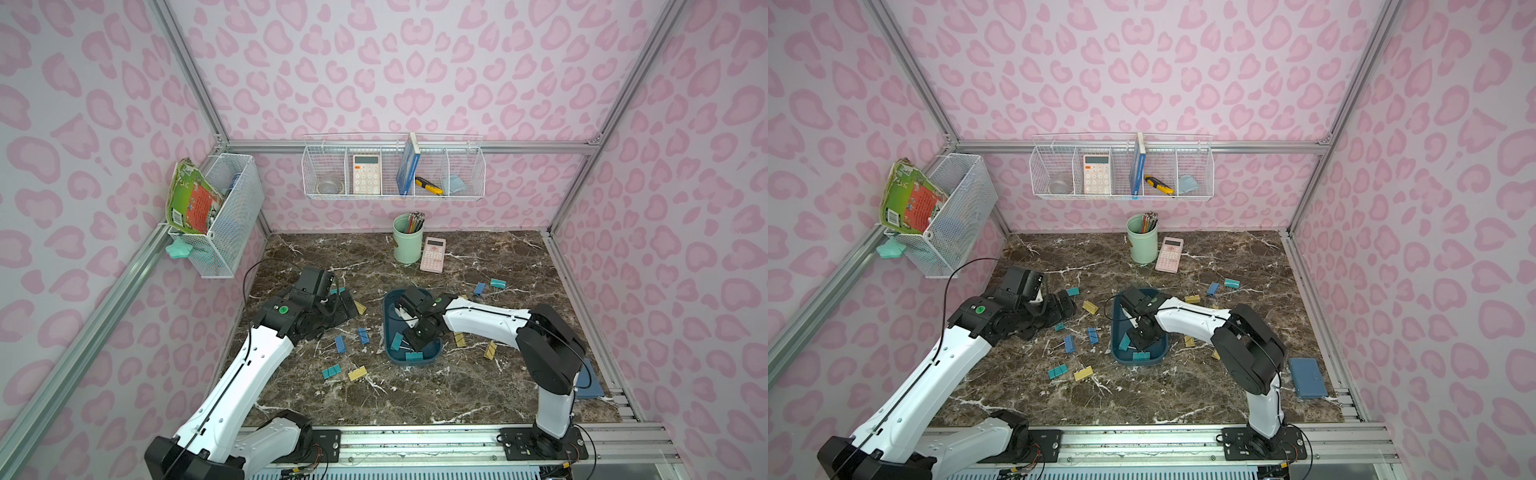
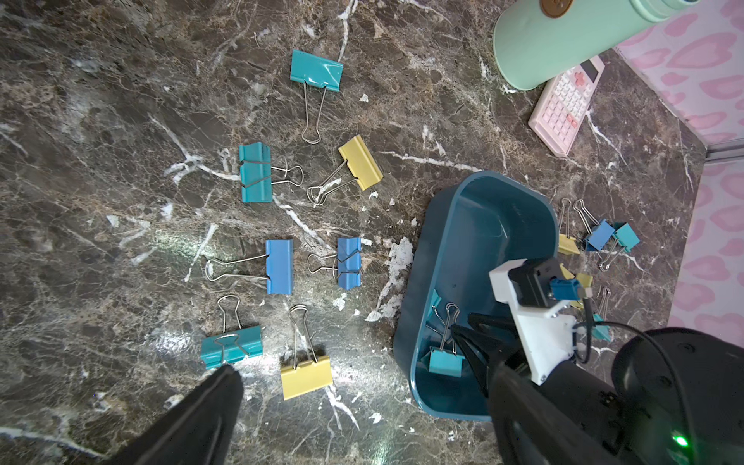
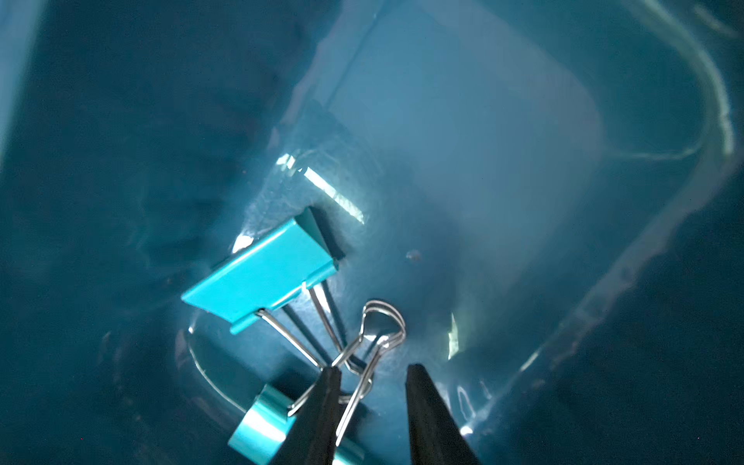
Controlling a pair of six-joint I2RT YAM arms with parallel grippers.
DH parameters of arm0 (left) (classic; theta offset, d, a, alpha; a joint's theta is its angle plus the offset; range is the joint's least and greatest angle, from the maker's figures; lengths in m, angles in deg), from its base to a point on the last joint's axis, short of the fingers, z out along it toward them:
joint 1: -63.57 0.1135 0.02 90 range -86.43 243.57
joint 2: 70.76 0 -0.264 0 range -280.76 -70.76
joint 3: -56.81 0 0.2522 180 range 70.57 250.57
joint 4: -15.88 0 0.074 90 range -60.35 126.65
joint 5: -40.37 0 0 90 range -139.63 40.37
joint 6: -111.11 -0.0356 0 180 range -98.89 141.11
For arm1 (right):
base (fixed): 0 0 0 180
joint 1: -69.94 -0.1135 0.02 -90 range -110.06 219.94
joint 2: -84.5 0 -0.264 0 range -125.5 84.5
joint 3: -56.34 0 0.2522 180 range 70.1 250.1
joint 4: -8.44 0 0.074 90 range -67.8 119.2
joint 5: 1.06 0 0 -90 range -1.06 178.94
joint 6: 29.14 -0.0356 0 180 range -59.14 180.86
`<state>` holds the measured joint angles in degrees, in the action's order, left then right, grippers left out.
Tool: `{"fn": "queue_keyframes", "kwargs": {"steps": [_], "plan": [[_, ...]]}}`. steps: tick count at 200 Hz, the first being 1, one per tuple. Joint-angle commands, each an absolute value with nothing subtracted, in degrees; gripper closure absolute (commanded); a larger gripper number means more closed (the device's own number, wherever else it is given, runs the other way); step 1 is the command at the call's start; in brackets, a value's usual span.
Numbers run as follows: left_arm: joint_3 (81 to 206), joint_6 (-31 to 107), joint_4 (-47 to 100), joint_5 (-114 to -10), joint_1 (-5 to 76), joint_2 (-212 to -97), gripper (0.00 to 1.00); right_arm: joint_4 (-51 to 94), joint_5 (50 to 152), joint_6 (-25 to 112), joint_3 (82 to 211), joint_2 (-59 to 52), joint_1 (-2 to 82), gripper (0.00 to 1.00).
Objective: Take out the binder clips from the storage box
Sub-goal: Pick up the binder clip from the storage box.
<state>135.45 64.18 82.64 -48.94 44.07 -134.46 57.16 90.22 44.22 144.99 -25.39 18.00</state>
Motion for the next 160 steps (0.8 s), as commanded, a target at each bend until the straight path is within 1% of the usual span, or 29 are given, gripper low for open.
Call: {"fn": "queue_keyframes", "kwargs": {"steps": [1, 39, 69, 83, 124, 160], "plan": [[135.92, 62.86, 82.73, -48.75, 44.11, -134.82, 0.01, 58.84, 89.52, 42.37, 145.11, -26.17, 18.04, 0.70], [135.56, 62.84, 82.71, -48.74, 44.06, -134.42, 0.01, 60.12, 88.44, 41.62, 146.20, -28.81, 18.04, 0.75], [135.45, 62.93, 82.80, -48.58, 44.06, -133.84, 0.01, 59.85, 87.52, 40.63, 146.77, -29.50, 18.75, 0.89], [135.35, 63.03, 82.82, -48.58, 44.06, -133.69, 0.01, 59.56, 87.37, 40.26, 147.30, -29.26, 19.52, 1.00], [135.50, 63.21, 82.99, -48.64, 44.07, -133.05, 0.01, 58.42, 85.66, 38.99, 150.32, -24.93, 22.05, 1.00], [135.57, 63.39, 82.73, -49.23, 44.06, -132.83, 0.01, 58.19, 86.08, 38.76, 151.57, -21.06, 24.53, 1.00]]}}
